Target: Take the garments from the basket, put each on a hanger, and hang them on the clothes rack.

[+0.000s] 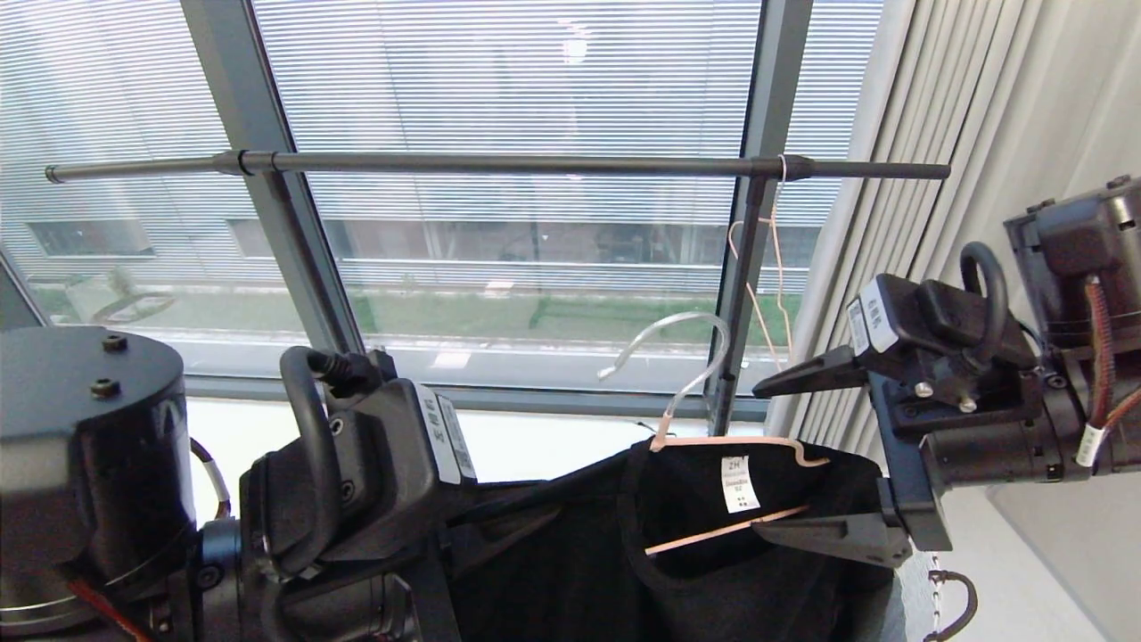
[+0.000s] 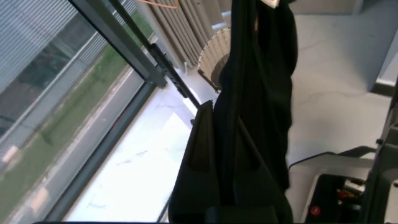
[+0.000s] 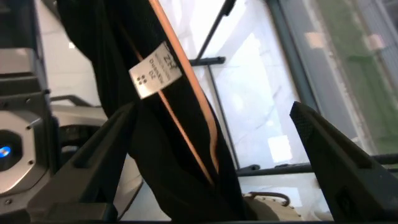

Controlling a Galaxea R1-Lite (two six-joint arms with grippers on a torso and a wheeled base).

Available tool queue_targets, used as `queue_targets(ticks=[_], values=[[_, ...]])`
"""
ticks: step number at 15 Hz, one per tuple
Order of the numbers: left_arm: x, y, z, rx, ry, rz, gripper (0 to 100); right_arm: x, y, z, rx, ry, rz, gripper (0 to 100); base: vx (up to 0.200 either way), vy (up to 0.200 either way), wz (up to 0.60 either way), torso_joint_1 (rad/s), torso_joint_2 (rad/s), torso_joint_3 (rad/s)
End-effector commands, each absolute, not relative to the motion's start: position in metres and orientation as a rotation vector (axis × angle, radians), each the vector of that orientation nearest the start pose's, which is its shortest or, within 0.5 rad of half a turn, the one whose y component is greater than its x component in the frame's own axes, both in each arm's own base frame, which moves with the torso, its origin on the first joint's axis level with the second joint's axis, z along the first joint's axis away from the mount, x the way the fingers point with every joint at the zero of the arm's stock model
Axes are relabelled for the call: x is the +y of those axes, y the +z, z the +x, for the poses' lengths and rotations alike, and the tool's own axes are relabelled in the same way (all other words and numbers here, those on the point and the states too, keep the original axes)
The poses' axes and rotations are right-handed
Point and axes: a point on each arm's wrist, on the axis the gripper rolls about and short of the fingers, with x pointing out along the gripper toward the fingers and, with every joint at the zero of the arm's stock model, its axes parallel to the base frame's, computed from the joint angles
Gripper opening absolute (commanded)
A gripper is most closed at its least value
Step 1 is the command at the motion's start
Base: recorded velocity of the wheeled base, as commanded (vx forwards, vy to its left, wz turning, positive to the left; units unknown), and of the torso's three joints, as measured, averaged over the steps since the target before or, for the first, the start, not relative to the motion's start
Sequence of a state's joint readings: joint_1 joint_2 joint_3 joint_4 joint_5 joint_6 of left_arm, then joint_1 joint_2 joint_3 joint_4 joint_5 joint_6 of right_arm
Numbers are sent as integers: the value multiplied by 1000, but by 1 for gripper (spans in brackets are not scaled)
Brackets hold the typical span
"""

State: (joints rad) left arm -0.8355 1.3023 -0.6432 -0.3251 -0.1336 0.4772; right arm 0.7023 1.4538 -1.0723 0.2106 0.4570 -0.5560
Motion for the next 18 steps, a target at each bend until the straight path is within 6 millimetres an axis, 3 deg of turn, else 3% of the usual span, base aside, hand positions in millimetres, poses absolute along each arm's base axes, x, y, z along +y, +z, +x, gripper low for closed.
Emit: queue_targets(ticks=[1,11,12,18], values=[[-154,206,133,93,-1034,568,0,170,239,177,331,1298,-562,100,0,0,0,0,0,0],[-154,207,131,83,-1043,573,0,181,228,182,383,1284,-596,100,0,0,0,0,0,0],[-154,208,131,80,-1042,572,0,182,228,182,383,1273,-600,0,0,0,0,0,0,0],[-153,211,127,63,-1050,569,0,183,231,185,322,1238,-610,0,0,0,0,0,0,0]])
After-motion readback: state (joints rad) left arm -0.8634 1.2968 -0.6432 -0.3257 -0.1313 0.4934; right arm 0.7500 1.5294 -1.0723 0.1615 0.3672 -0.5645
